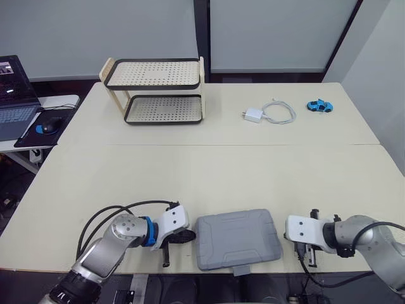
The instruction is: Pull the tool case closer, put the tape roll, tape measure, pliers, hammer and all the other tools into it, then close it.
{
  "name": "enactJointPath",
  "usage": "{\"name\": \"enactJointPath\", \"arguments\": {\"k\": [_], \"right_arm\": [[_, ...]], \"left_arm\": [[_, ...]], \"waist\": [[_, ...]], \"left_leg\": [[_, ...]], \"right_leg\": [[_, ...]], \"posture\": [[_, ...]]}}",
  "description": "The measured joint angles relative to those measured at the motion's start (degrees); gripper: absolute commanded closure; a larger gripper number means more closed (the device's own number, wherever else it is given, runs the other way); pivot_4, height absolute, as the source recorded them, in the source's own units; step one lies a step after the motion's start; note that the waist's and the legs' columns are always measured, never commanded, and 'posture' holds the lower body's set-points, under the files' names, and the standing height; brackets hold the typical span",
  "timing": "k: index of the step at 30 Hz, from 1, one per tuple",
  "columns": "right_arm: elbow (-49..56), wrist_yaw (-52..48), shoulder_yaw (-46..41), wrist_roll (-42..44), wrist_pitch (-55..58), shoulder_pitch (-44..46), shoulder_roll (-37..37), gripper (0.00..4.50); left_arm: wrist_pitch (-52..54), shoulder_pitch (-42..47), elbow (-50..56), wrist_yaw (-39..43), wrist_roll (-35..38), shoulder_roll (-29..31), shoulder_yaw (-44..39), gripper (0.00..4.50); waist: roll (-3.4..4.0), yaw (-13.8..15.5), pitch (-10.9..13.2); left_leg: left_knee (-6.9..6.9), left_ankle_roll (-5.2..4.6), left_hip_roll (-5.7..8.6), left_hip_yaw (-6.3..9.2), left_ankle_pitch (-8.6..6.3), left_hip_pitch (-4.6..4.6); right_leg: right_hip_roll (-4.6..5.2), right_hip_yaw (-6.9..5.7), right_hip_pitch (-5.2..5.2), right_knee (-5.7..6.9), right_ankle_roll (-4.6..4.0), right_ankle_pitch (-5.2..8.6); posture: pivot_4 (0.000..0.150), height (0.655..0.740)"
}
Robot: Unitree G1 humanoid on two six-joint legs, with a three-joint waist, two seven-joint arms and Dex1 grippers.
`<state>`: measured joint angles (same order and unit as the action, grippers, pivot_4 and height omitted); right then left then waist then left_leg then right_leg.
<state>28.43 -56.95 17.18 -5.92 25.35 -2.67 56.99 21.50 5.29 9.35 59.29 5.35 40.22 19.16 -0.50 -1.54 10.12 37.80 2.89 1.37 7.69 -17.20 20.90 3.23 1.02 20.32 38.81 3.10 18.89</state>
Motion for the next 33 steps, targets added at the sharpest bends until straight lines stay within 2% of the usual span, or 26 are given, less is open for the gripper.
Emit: {"name": "enactJointPath", "arguments": {"k": [21,33], "right_arm": [[2.8,-1.8,1.2,0.4,6.3,-0.2,-2.1,4.47],[2.8,-2.3,2.1,0.4,7.6,1.1,-2.1,4.47]], "left_arm": [[-3.9,5.3,-7.0,1.3,-2.4,-3.0,0.5,4.50],[-4.8,5.8,-7.7,1.4,-3.5,-3.6,0.4,4.50]], "waist": [[0.02,0.1,0.0],[0.02,0.1,0.0]], "left_leg": [[0.09,0.01,0.03,0.05,0.01,-0.03],[0.11,0.01,0.03,0.05,0.01,-0.04]], "right_leg": [[0.02,-0.04,-0.04,0.09,0.00,0.00],[0.02,-0.04,-0.04,0.11,0.00,0.00]], "posture": [[0.150,0.7400],[0.150,0.7400]]}}
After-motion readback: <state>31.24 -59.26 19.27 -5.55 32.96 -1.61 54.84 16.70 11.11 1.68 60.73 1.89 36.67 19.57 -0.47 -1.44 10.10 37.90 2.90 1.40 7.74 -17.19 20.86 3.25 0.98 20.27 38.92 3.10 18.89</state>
